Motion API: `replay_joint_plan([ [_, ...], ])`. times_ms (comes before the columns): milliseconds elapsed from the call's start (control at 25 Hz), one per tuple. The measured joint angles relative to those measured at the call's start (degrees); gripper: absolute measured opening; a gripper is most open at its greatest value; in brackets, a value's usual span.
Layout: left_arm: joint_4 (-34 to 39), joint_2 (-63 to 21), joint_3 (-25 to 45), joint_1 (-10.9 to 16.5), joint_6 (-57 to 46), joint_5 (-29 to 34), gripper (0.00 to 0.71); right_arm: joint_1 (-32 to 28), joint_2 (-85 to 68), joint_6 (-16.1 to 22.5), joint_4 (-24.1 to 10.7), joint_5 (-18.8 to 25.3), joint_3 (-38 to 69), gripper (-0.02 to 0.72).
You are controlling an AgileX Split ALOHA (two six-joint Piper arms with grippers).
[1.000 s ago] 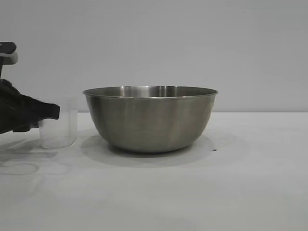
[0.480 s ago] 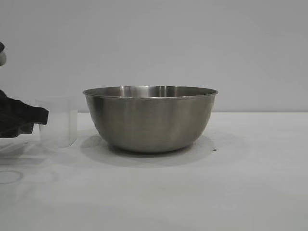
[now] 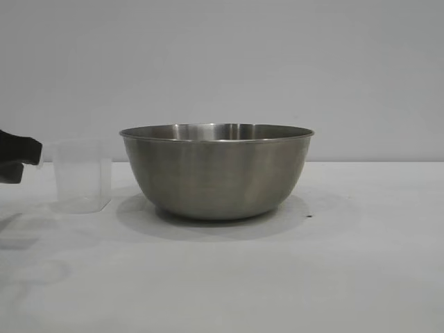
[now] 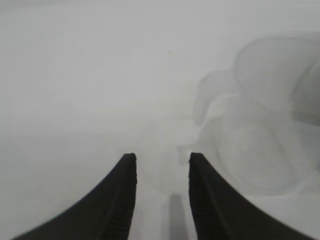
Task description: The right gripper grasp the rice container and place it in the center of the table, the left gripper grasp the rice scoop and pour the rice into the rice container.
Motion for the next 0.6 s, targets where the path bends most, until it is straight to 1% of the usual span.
replay_joint_plan([
  [120,-1.19,-1.39,0.55,0.00,0.00,0.00,0.213,0.00,0.00,0.00,0.00,0.00,0.00,0.358],
  [200,-1.07,-1.53,0.55,0.47,0.00,0.00,0.213,0.00,0.00,0.00,0.00,0.00,0.00,0.358],
  [280,0.26,-1.59,0.80,1.79,0.09,0.00,0.213,0.00,0.00,0.00,0.00,0.00,0.00,0.358],
  [360,2.37,-1.59,1.08,3.67,-0.01,0.00,0.213,0.00,0.00,0.00,0.00,0.00,0.00,0.358],
  [600,11.39,-1.59,1.08,13.10,-0.01,0.00,0.213,0.00,0.00,0.00,0.00,0.00,0.00,0.358],
])
